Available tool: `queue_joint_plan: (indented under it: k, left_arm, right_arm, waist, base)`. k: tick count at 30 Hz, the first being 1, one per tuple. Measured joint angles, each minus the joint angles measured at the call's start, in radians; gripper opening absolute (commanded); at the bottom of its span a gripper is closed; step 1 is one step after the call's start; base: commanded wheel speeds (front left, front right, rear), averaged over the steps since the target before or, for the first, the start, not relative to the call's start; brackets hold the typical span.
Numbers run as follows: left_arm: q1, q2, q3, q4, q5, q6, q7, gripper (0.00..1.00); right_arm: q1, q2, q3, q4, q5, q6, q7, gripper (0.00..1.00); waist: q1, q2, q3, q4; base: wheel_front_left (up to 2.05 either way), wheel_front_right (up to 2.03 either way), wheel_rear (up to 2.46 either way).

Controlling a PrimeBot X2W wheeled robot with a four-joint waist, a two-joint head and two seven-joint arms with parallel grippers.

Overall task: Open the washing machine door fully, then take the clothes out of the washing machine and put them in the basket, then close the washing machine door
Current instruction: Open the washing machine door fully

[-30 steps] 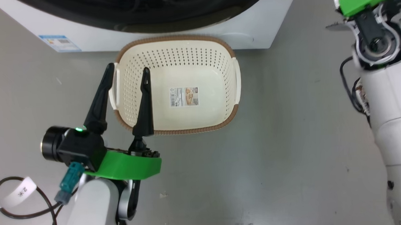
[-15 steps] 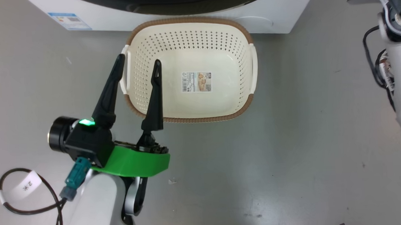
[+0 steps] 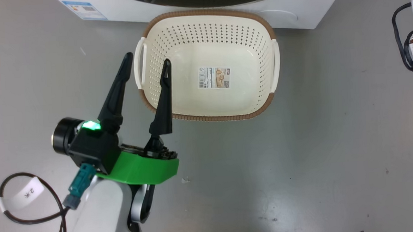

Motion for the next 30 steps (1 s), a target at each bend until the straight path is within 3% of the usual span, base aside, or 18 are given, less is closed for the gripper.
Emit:
queue_joint_plan:
  k: [16, 30]
  left_arm:
    - [-0.003, 0.0, -0.002, -0.004, 0.0, 0.0, 0.0, 1.0]
    - [-0.003, 0.0, 0.009, 0.002, 0.0, 0.0, 0.0, 1.0]
  right_arm:
    - [-0.041, -0.013, 0.019, 0.034, 0.037, 0.001, 0.071, 0.0]
    - [-0.023, -0.011, 0.052, -0.022, 0.075, -0.001, 0.123, 0.0]
  waist:
    - [0.0, 0.0, 0.019, 0.011]
    - [0.0, 0.0, 0.005, -0.016]
  base:
    - [0.0, 0.0, 0.0]
    - [0.0, 0.0, 0.0]
